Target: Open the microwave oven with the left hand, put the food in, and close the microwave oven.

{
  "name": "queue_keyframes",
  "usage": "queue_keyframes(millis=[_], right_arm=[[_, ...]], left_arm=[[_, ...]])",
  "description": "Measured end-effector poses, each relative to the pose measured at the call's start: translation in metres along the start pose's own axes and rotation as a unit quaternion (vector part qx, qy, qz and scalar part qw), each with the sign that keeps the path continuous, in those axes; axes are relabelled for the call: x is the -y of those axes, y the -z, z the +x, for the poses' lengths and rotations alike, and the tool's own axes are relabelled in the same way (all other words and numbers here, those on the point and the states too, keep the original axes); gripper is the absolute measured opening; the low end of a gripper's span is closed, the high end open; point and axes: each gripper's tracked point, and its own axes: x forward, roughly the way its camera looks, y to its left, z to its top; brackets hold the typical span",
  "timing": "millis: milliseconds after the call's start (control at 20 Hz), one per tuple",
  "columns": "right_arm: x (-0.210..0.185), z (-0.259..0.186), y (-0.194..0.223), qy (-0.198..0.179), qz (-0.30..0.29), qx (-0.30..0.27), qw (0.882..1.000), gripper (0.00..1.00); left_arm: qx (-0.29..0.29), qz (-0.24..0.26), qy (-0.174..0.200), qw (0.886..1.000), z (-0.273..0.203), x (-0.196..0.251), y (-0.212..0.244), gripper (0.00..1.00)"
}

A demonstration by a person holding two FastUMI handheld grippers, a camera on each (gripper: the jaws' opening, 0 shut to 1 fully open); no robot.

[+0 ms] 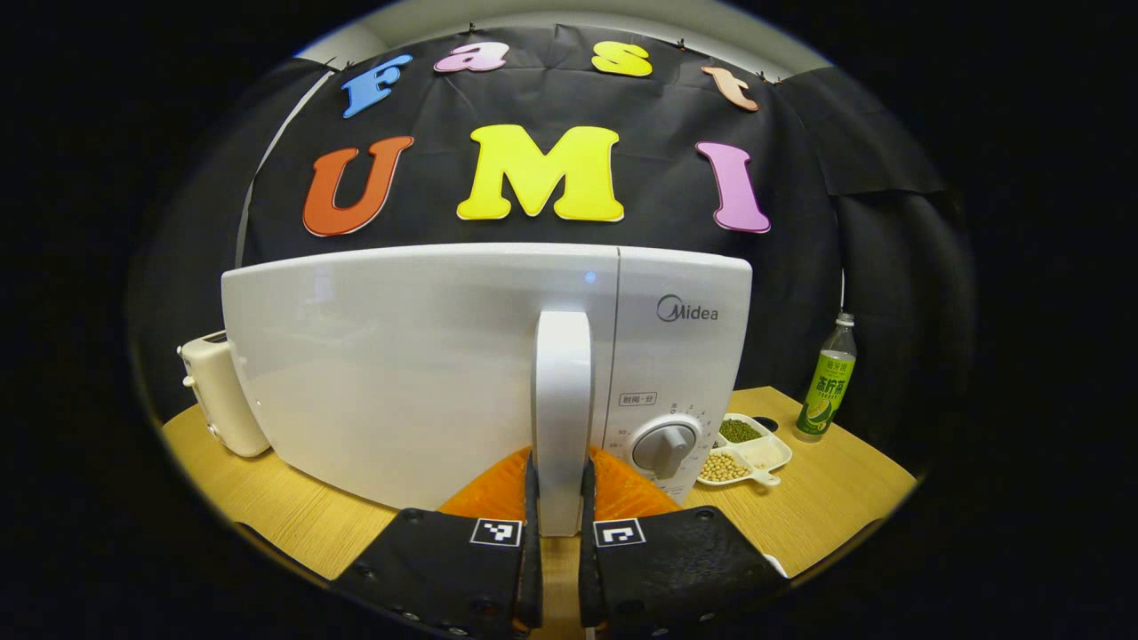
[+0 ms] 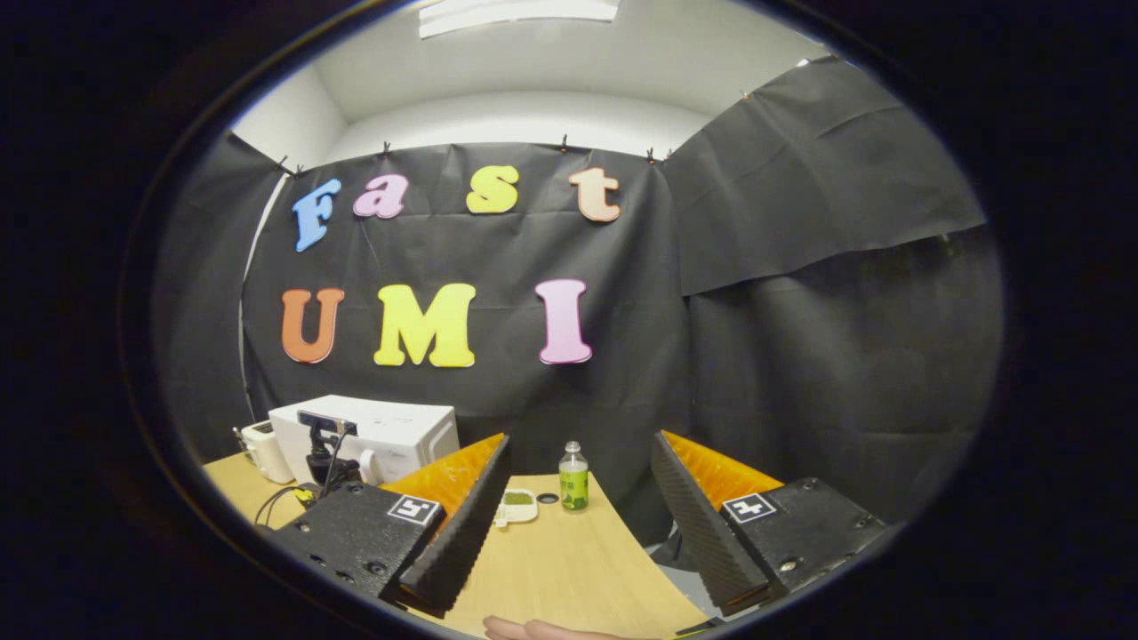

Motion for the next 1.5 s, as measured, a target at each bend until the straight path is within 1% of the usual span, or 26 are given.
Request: queue_keyframes(millis=[100,150,200,300,350,400,450,550,600,700,750,800,850,900,950,1000,1050,1100,1150,1200,1250,1300,1350,1450,1500], right_arm=[[0.0,0.001,0.002,-0.001,0.002,-0.002,1.0,0.91],[0.001,0.001,0.002,0.0,0.002,-0.001,1.0,0.92],[0.002,0.003,0.003,0.002,0.002,-0.002,1.0,1.0],[0.003,0.007,0.007,0.005,0.002,-0.006,1.0,1.0],[0.001,0.008,0.008,0.002,0.004,-0.006,1.0,0.92],[-0.002,0.009,0.01,0.001,0.006,-0.008,1.0,0.92],[-0.005,0.01,0.013,-0.001,0.008,-0.011,1.0,1.0],[-0.016,0.009,0.019,-0.007,0.01,-0.016,1.0,1.0],[-0.022,0.007,0.021,-0.012,0.01,-0.019,1.0,0.92],[-0.037,0.002,0.027,-0.022,0.007,-0.027,0.999,0.92],[-0.044,-0.001,0.027,-0.027,0.006,-0.028,0.999,0.92],[-0.051,-0.005,0.026,-0.031,0.004,-0.028,0.999,0.92],[-0.057,-0.008,0.025,-0.035,0.001,-0.027,0.999,0.92],[-0.063,-0.012,0.022,-0.039,-0.001,-0.025,0.999,0.92],[-0.069,-0.017,0.02,-0.043,-0.002,-0.022,0.999,0.92],[-0.075,-0.021,0.017,-0.047,-0.004,-0.018,0.999,1.0],[-0.08,-0.025,0.016,-0.053,-0.005,-0.015,0.998,1.0],[-0.087,-0.029,0.016,-0.06,-0.007,-0.015,0.998,0.92],[-0.091,-0.032,0.019,-0.065,-0.008,-0.016,0.998,0.92],[-0.095,-0.033,0.021,-0.068,-0.011,-0.017,0.997,1.0],[-0.098,-0.035,0.024,-0.071,-0.014,-0.019,0.997,1.0],[-0.102,-0.034,0.028,-0.072,-0.02,-0.022,0.997,1.0],[-0.105,-0.033,0.035,-0.074,-0.028,-0.028,0.996,1.0],[-0.11,-0.028,0.049,-0.077,-0.043,-0.046,0.995,1.0],[-0.112,-0.024,0.056,-0.08,-0.046,-0.058,0.994,0.92]], left_arm=[[-0.001,-0.013,0.001,1.0,-0.006,0.002,0.001,0.16],[0.001,0.001,-0.001,1.0,-0.004,0.0,0.0,0.05],[0.002,0.005,-0.001,1.0,-0.006,-0.001,0.001,0.05],[0.008,0.005,0.006,1.0,-0.025,-0.001,0.004,0.05],[0.015,0.012,0.015,1.0,-0.035,-0.003,0.005,0.04],[0.017,0.016,0.025,0.999,-0.048,-0.005,0.007,0.05],[0.011,0.015,0.038,0.999,-0.064,-0.009,0.012,0.04],[0.0,-0.003,0.062,0.998,-0.092,-0.017,0.019,0.04],[0.0,0.001,0.071,0.997,-0.106,-0.023,0.02,0.05],[0.003,0.019,0.081,0.997,-0.134,-0.038,0.023,0.04],[0.003,0.023,0.081,0.996,-0.146,-0.046,0.027,0.0],[0.005,0.029,0.079,0.996,-0.159,-0.057,0.029,0.13],[0.009,0.028,0.071,0.997,-0.17,-0.069,0.029,0.22],[0.017,0.028,0.063,0.997,-0.183,-0.081,0.027,0.23],[0.02,0.024,0.057,0.998,-0.194,-0.093,0.026,0.31],[0.019,0.019,0.047,0.999,-0.206,-0.105,0.028,0.36],[0.012,0.014,0.033,0.999,-0.219,-0.12,0.032,0.39],[-0.001,0.012,0.013,1.0,-0.234,-0.136,0.038,0.5],[-0.012,0.012,-0.004,1.0,-0.248,-0.149,0.043,0.65],[-0.015,0.012,-0.021,1.0,-0.264,-0.161,0.044,0.82],[-0.015,0.01,-0.031,0.999,-0.28,-0.17,0.043,0.89],[-0.014,0.012,-0.044,0.999,-0.294,-0.179,0.04,0.77],[-0.013,0.011,-0.055,0.998,-0.308,-0.187,0.039,0.92],[-0.009,0.001,-0.07,0.998,-0.333,-0.196,0.03,0.93],[-0.002,-0.004,-0.075,0.997,-0.344,-0.201,0.021,0.93]])
